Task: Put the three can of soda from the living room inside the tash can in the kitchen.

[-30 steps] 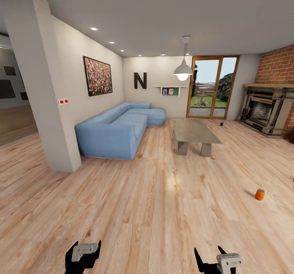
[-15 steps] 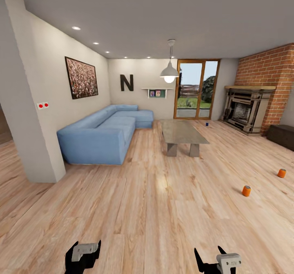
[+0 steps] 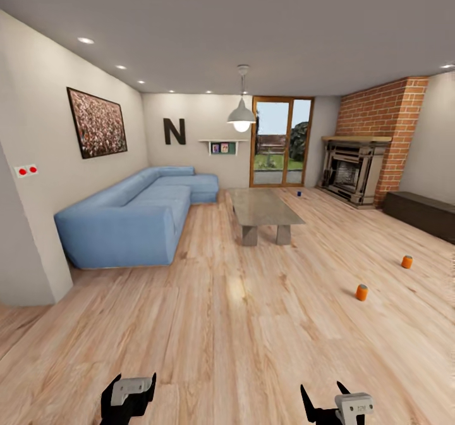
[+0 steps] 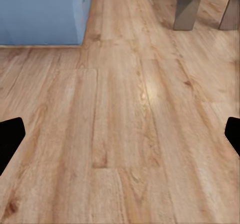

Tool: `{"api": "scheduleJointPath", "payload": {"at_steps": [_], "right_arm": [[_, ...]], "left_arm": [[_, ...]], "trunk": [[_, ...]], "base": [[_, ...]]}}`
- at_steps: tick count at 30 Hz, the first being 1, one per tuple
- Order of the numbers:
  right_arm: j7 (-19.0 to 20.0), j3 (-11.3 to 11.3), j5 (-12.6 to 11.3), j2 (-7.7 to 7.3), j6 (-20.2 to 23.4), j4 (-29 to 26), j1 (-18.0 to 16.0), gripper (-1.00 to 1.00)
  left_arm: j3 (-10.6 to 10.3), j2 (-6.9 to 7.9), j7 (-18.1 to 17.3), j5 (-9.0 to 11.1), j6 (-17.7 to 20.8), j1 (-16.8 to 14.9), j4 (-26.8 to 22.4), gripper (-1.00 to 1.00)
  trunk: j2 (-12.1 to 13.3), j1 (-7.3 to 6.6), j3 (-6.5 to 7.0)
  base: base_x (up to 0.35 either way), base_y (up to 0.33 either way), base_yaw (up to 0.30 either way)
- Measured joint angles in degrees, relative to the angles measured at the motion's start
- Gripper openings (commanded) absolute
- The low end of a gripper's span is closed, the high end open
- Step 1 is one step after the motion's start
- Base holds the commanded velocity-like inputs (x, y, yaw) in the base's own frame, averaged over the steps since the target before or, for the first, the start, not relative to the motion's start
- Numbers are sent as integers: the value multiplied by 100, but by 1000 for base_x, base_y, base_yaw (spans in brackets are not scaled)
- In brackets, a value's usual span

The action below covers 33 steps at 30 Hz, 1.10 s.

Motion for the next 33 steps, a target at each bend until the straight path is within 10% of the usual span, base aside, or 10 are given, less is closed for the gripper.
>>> {"api": "scheduleJointPath", "payload": {"at_steps": [33], "right_arm": [[-15, -9, -16, 9, 27, -9, -10, 100]], "left_arm": [[1, 0, 0, -4, 0, 0, 0, 100]], "trunk": [[0, 0, 14]], "base": [[141, 92, -250]]}}
